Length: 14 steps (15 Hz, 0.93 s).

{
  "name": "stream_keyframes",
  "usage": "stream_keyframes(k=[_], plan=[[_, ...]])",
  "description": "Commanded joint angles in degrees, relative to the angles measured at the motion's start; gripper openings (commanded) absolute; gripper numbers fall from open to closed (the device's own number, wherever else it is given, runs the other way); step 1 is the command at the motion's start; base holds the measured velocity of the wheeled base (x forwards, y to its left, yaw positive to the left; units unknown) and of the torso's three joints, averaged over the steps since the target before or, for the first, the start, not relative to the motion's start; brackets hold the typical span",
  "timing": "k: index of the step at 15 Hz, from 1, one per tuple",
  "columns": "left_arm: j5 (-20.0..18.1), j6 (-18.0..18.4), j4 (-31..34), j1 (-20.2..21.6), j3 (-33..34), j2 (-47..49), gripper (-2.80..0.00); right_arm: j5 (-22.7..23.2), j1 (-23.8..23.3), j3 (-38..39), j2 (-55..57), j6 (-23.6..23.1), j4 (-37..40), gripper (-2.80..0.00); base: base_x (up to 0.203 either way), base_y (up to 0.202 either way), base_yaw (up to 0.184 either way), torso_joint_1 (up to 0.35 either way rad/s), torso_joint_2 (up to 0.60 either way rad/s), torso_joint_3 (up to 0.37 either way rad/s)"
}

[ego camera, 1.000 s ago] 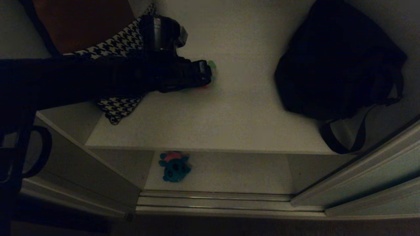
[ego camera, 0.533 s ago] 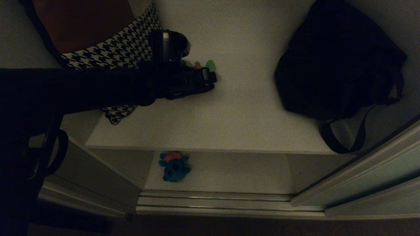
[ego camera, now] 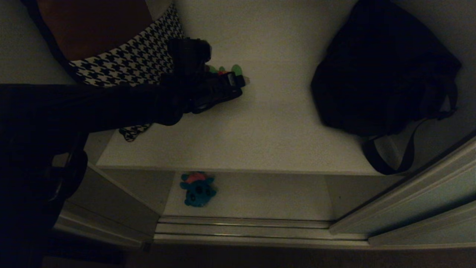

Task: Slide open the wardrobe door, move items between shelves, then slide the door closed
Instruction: Place the green doll on the lower shelf

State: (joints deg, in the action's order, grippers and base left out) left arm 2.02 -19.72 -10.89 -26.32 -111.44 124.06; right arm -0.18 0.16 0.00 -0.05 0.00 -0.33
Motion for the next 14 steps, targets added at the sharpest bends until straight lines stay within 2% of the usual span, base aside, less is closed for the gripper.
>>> stream_keyframes(k=[1,3,4,9,14], plan=[[2.33,-1.04,0.33,-0.03,0.08,-0.38,0.00,0.01,0.02,0.00,-0.04,0.00,-0.02,-2.80,0.000,0.000,0.000,0.000,0.00,0.000],[8.06,-4.12,2.36,-0.06,0.08,-2.06,0.00,0.01,0.02,0.00,-0.04,0.00,-0.02,-2.80,0.000,0.000,0.000,0.000,0.00,0.000],[9.41,-6.78,3.60,-0.12,0.08,-2.94,0.00,0.01,0.02,0.00,-0.04,0.00,-0.02,-2.80,0.000,0.000,0.000,0.000,0.00,0.000],[10.00,-21.35,8.76,-0.09,0.09,-4.03,0.00,0.01,0.02,0.00,-0.04,0.00,-0.09,-2.80,0.000,0.000,0.000,0.000,0.00,0.000],[9.84,-25.33,7.90,1.34,-0.01,-2.87,0.00,0.01,0.02,0.00,-0.04,0.00,-0.02,-2.80,0.000,0.000,0.000,0.000,0.00,0.000]])
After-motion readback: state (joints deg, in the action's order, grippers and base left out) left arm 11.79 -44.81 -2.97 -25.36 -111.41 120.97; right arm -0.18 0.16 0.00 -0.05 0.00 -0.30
